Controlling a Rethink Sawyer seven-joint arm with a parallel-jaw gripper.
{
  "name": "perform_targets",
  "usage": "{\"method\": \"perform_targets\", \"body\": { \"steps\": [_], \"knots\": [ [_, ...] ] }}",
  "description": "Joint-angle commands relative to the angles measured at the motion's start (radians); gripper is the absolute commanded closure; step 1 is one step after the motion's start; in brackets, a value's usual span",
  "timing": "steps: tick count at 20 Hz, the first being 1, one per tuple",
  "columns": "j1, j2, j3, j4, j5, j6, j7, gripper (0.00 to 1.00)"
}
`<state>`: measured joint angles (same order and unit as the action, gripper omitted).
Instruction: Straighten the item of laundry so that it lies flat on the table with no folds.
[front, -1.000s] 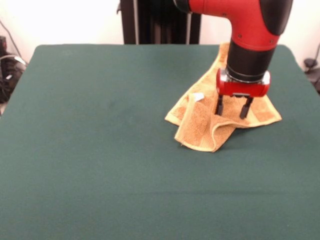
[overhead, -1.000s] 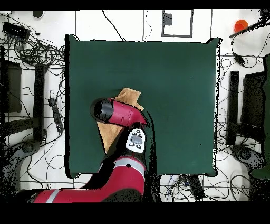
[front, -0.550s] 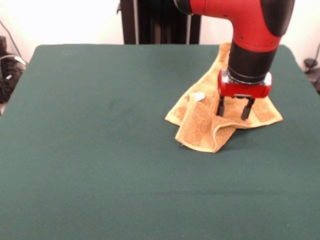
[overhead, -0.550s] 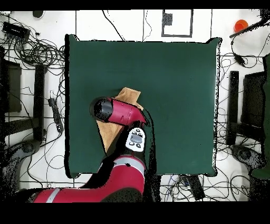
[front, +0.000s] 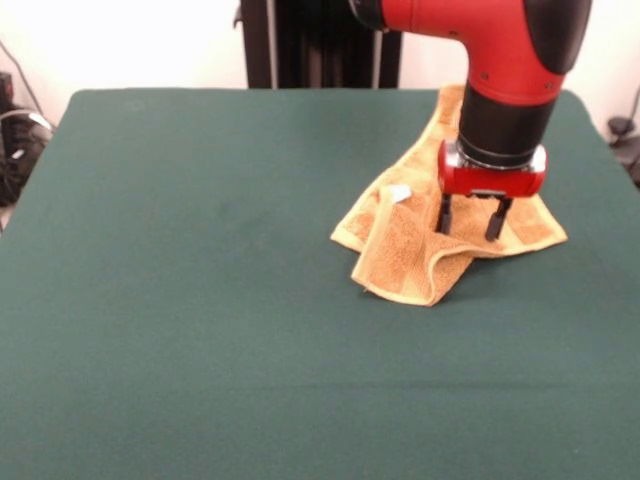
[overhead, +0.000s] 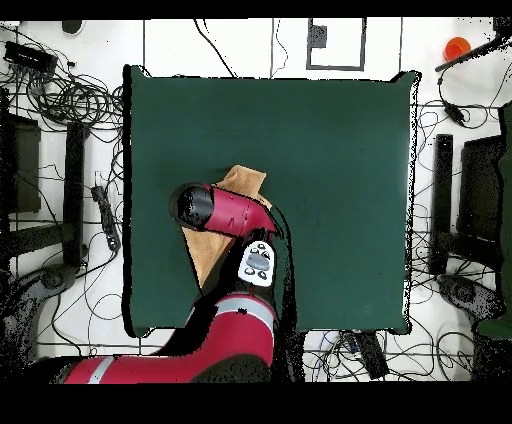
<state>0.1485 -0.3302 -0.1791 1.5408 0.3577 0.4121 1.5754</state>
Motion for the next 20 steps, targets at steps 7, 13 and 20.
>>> {"method": "perform_targets", "body": {
  "steps": [7, 13, 20],
  "knots": [
    [0.013, 0.033, 0.218, -0.061, 0.079, 0.046, 0.216, 0.0],
    [0.007, 0.032, 0.231, -0.056, 0.086, 0.047, 0.214, 0.0],
    [0.002, 0.03, 0.244, -0.046, 0.091, 0.045, 0.214, 0.0]
  ]
}}
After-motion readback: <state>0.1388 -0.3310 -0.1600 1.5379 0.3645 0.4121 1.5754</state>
